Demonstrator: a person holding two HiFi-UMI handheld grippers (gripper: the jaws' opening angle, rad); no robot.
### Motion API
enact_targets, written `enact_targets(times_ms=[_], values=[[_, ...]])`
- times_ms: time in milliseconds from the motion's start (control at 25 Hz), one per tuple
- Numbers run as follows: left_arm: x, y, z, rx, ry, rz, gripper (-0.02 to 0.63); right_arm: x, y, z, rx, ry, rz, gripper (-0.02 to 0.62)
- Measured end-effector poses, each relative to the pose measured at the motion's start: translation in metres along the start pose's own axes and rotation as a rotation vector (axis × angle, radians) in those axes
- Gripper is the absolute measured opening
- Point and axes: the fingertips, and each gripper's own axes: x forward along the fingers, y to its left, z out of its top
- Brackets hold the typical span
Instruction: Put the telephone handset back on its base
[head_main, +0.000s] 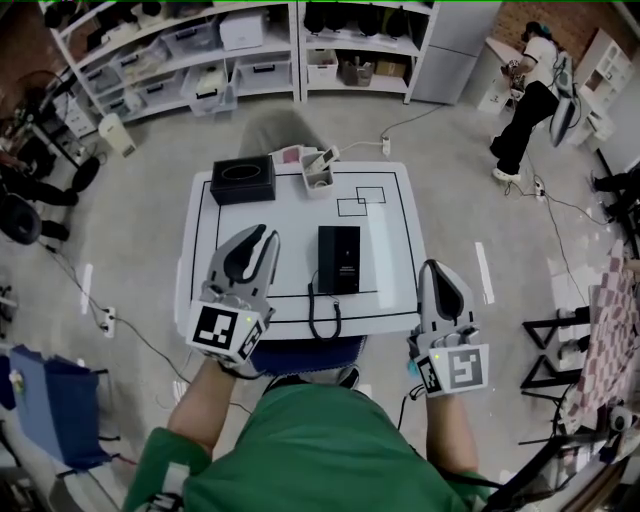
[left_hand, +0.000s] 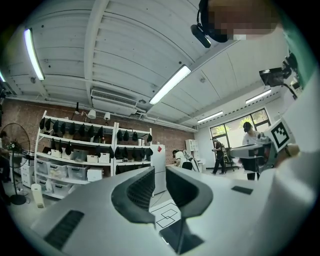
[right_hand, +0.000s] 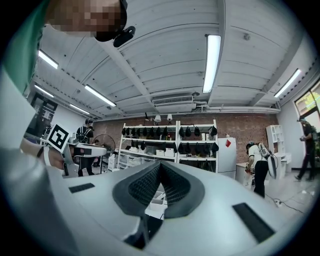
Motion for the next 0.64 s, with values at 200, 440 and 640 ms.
enact_targets(times_ms=[200,440,640], values=[[0.006,0.002,-0.011,-0.027,0.02,-0.014,0.083,0.004,0.0,-0.006,0.006,0.013,-0.005,0.02],[0.012,0.004,-0.02,-0.039,0.043,-0.027,0.083,0.006,-0.002,-0.009,0.018,0.024,-0.015,0.02],[0.015,0.007,-0.025,-0.05,0.049,-0.038,0.083,0.009,-0.001,-0.011,0.016,0.024,-0.028,0.02]])
